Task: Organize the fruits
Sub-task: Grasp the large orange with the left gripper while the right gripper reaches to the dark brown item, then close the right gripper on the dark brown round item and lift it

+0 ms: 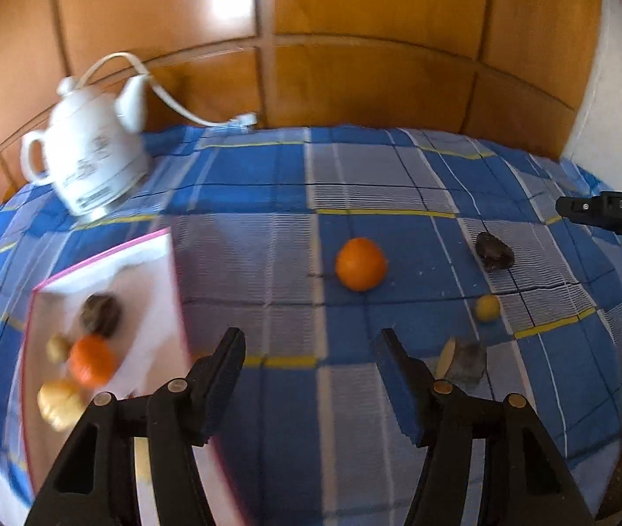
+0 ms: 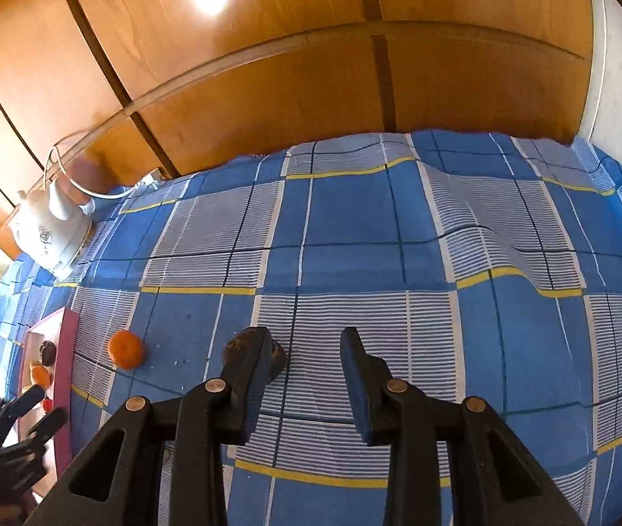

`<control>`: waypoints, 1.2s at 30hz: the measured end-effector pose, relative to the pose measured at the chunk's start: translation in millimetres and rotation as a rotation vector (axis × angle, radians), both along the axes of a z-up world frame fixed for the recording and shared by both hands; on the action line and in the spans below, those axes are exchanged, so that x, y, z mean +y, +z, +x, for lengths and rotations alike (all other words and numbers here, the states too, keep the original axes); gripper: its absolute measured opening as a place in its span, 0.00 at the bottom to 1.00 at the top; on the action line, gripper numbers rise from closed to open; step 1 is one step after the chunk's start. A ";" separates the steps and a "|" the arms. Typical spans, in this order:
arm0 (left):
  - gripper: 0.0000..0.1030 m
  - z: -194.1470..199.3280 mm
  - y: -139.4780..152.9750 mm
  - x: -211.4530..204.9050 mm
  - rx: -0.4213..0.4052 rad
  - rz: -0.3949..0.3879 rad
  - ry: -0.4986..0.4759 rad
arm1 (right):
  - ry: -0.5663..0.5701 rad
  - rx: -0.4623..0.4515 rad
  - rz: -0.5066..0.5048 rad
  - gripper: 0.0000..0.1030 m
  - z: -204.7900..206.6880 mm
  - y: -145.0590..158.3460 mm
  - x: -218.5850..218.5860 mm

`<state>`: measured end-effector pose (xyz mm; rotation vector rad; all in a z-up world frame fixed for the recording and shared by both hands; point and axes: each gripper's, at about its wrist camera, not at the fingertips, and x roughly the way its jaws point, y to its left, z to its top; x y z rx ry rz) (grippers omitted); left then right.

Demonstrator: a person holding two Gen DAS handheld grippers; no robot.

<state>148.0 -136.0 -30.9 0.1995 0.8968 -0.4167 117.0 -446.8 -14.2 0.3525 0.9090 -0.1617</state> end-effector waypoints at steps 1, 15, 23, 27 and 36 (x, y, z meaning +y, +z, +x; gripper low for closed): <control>0.61 7.1 -2.7 -8.6 0.009 0.006 -0.015 | -0.001 0.003 -0.002 0.32 1.0 -0.4 0.2; 0.69 75.1 -44.6 -69.5 0.050 0.116 -0.062 | -0.028 0.024 0.065 0.32 4.2 -5.2 -8.0; 0.38 74.5 -49.2 -55.5 0.088 0.020 -0.050 | -0.001 0.048 0.038 0.32 8.2 -9.0 -1.9; 0.38 53.1 -35.5 -38.5 0.074 -0.033 -0.040 | -0.002 0.063 0.033 0.32 8.7 -11.5 -2.1; 0.38 -32.6 -27.7 -14.4 0.066 -0.052 -0.106 | -0.016 0.098 0.017 0.32 8.5 -17.9 -3.1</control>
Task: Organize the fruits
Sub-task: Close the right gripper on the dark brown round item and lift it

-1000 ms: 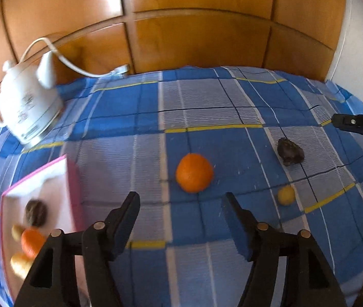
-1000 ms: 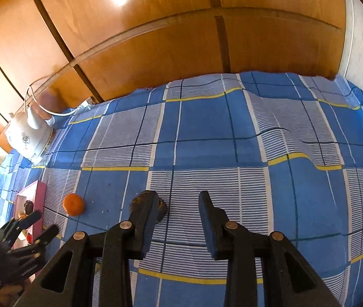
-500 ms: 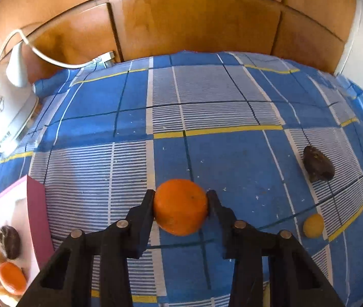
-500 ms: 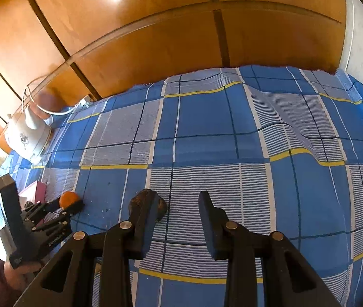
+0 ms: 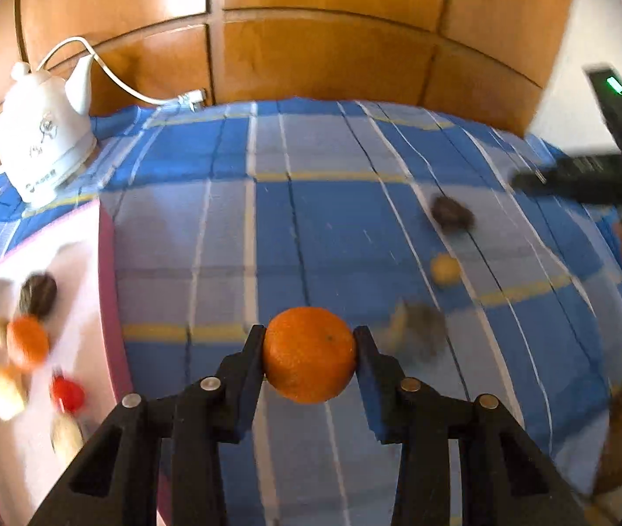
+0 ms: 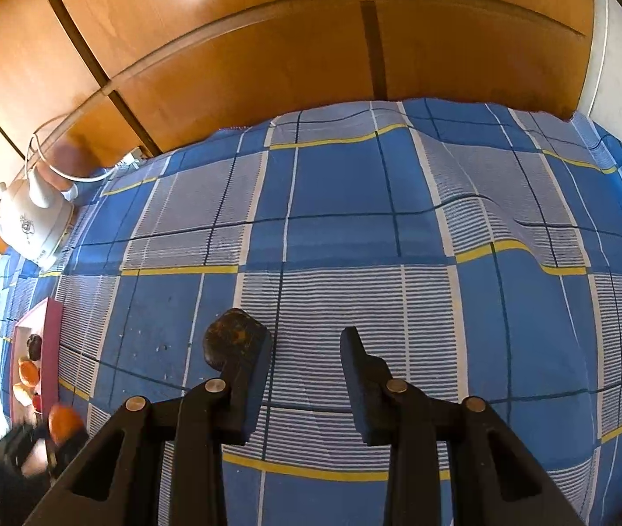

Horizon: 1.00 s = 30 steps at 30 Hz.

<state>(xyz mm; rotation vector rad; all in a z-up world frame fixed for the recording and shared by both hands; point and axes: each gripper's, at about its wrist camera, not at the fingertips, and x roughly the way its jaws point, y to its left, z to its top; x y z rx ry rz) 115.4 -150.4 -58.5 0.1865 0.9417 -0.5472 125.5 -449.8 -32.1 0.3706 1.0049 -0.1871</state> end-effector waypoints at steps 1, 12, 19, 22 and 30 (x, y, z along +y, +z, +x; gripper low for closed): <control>0.38 -9.8 -3.3 -0.1 0.005 0.004 -0.013 | 0.001 0.004 0.000 0.32 -0.2 -1.1 0.3; 0.39 -42.0 -27.6 3.6 0.045 -0.019 -0.042 | 0.071 0.057 0.020 0.35 4.6 -14.8 17.7; 0.38 -44.4 -30.7 4.7 0.026 -0.029 -0.043 | 0.126 0.088 0.067 0.47 11.8 -27.9 27.4; 0.38 -44.1 -31.3 7.1 0.030 -0.044 -0.045 | 0.174 0.076 0.028 0.54 15.4 -26.4 39.1; 0.39 -42.9 -31.8 10.7 0.041 -0.076 -0.042 | 0.295 0.103 -0.100 0.59 50.0 -30.3 60.1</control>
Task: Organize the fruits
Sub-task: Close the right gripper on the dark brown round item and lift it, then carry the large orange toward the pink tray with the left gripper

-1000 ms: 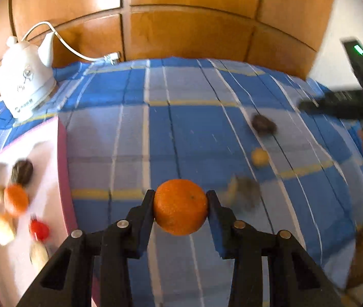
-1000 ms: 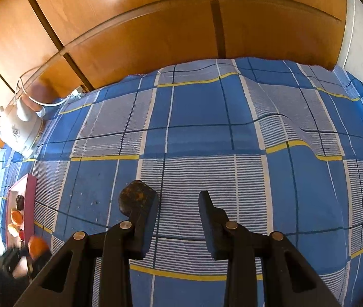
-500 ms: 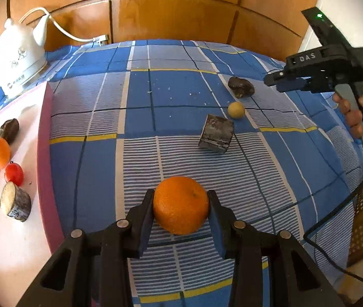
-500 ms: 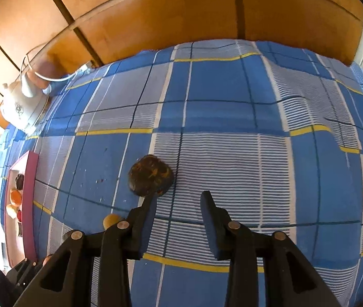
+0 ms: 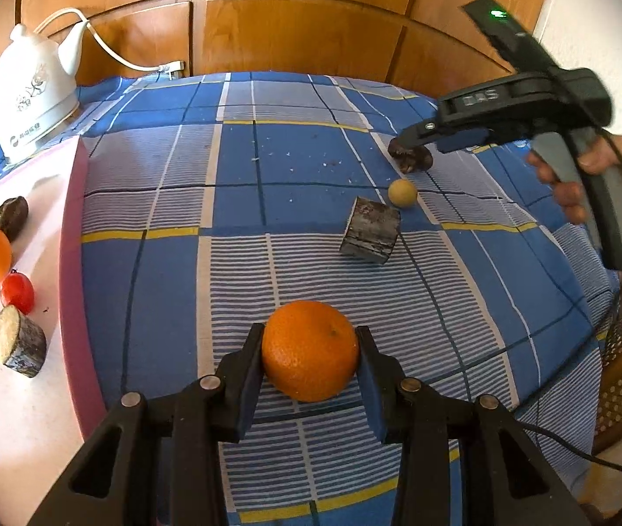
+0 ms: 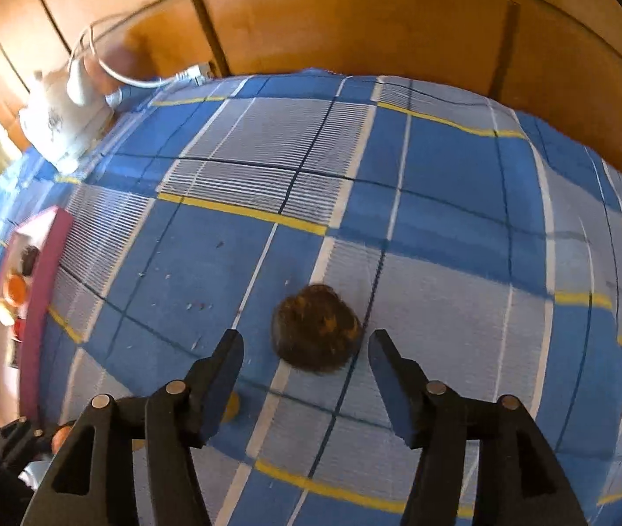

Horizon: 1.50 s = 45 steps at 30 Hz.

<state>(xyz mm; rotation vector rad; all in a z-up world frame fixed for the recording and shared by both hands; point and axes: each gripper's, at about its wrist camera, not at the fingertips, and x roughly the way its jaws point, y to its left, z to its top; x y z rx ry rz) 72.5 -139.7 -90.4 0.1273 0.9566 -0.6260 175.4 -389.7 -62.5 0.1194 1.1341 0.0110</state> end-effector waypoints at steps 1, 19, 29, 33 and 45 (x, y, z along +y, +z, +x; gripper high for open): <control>0.39 0.2 0.0 0.2 0.001 -0.003 0.001 | 0.015 0.007 -0.020 0.59 6.3 -2.4 2.5; 0.39 -0.7 -0.9 0.1 0.000 -0.013 0.008 | 0.007 0.062 -0.132 0.48 -4.0 -17.8 -15.7; 0.38 -1.8 3.2 -0.3 -0.008 0.002 0.007 | -0.059 0.075 -0.097 0.48 -7.5 -31.9 -35.5; 0.38 -6.5 8.0 4.4 -0.018 -0.003 0.012 | -0.062 0.076 -0.080 0.48 -9.3 -32.0 -36.7; 0.38 -12.0 41.1 28.7 -0.059 -0.040 0.101 | -0.053 0.070 -0.077 0.50 -13.4 -34.4 -36.4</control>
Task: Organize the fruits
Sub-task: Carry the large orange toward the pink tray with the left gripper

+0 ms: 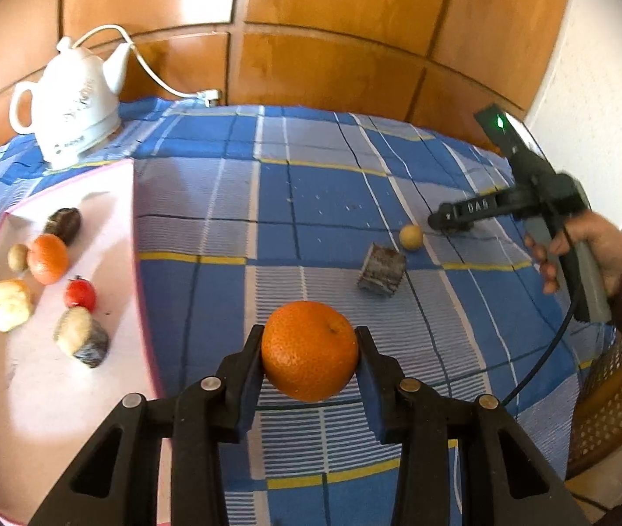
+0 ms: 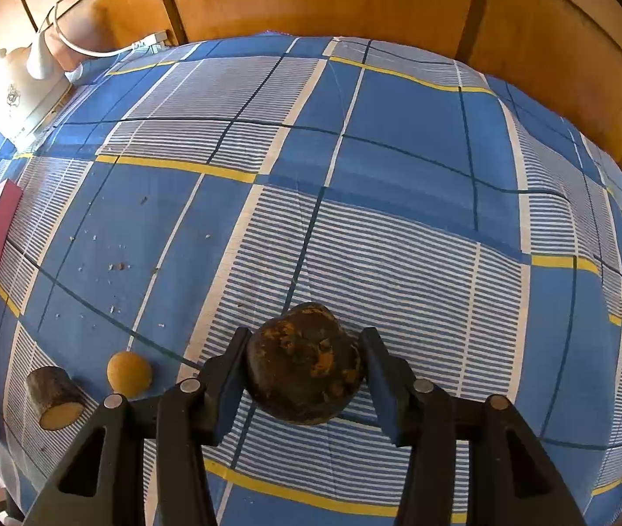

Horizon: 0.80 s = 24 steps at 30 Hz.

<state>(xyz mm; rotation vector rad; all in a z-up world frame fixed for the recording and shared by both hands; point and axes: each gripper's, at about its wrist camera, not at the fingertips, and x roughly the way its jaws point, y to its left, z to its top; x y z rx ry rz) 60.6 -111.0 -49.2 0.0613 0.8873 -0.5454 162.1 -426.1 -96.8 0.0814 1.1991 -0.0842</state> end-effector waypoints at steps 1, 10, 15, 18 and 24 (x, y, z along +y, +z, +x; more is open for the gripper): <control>0.38 0.1 2.9 2.4 0.000 -0.006 0.008 | 0.000 0.001 -0.003 0.50 0.0 0.5 2.7; 0.38 -3.7 15.2 3.1 -0.013 -0.009 0.022 | 0.018 0.005 -0.025 0.50 1.0 2.6 14.8; 0.38 -4.2 15.4 2.9 -0.010 -0.007 0.027 | 0.025 0.003 -0.033 0.50 0.9 4.2 16.8; 0.38 -3.9 15.8 3.5 -0.007 -0.008 0.031 | 0.032 -0.001 -0.043 0.49 -0.1 4.4 19.8; 0.38 -3.7 16.1 6.2 -0.005 -0.013 0.040 | 0.042 -0.009 -0.056 0.49 -2.1 3.1 25.7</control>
